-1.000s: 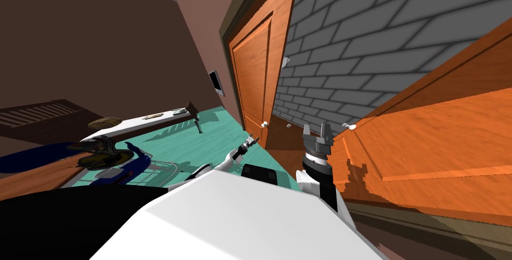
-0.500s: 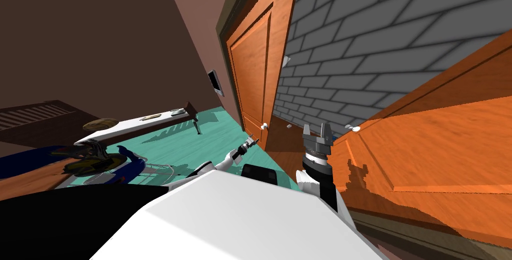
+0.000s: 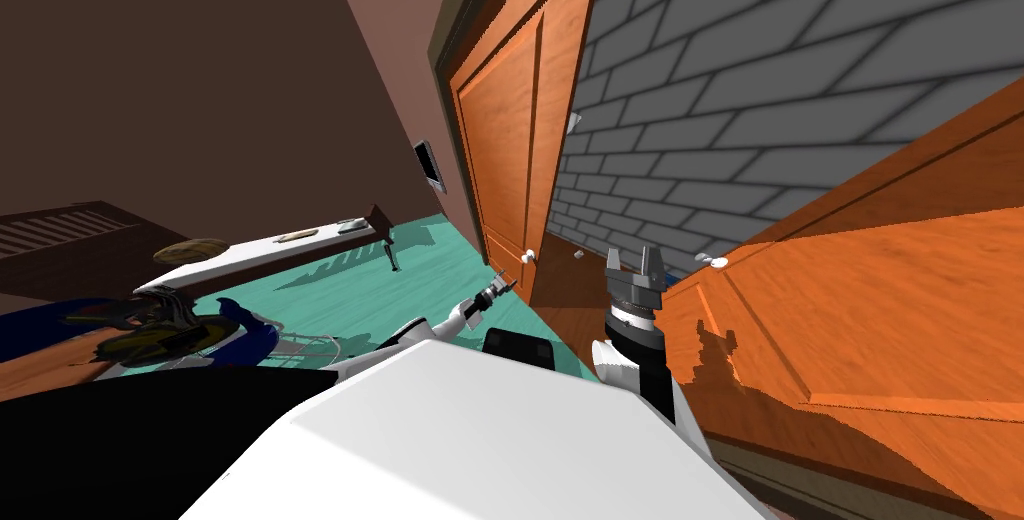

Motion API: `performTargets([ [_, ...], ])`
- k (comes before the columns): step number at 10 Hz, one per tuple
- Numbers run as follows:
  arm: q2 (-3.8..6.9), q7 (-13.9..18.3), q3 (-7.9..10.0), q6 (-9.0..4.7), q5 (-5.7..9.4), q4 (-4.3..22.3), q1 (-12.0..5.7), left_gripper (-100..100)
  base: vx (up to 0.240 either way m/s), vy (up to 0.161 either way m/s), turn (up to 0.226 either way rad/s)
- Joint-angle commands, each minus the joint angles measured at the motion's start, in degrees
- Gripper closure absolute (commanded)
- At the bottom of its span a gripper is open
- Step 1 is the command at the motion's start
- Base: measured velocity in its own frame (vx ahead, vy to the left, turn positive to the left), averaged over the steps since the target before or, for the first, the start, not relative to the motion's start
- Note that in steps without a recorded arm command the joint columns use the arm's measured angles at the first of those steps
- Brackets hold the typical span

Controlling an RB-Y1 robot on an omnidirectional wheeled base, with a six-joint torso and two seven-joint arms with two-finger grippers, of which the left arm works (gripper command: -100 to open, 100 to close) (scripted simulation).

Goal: Push the door open

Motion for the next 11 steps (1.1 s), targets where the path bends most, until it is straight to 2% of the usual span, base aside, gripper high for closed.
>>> performTargets([
  [1,0.09,-1.2,-0.34,-0.53,-0.07,1.9,-0.77,-100,0.090,-0.008,-0.001],
  [4,0.21,-3.2,-0.95,-1.30,-0.20,4.8,-1.95,-100,0.083,0.006,-0.003],
  [5,0.26,-2.8,-0.88,-0.86,-0.20,3.8,-1.47,-100,0.041,-0.001,0.000],
  [11,-0.82,-4.1,-0.16,-0.11,0.26,4.2,-1.62,-100,0.160,-0.108,-0.031],
])
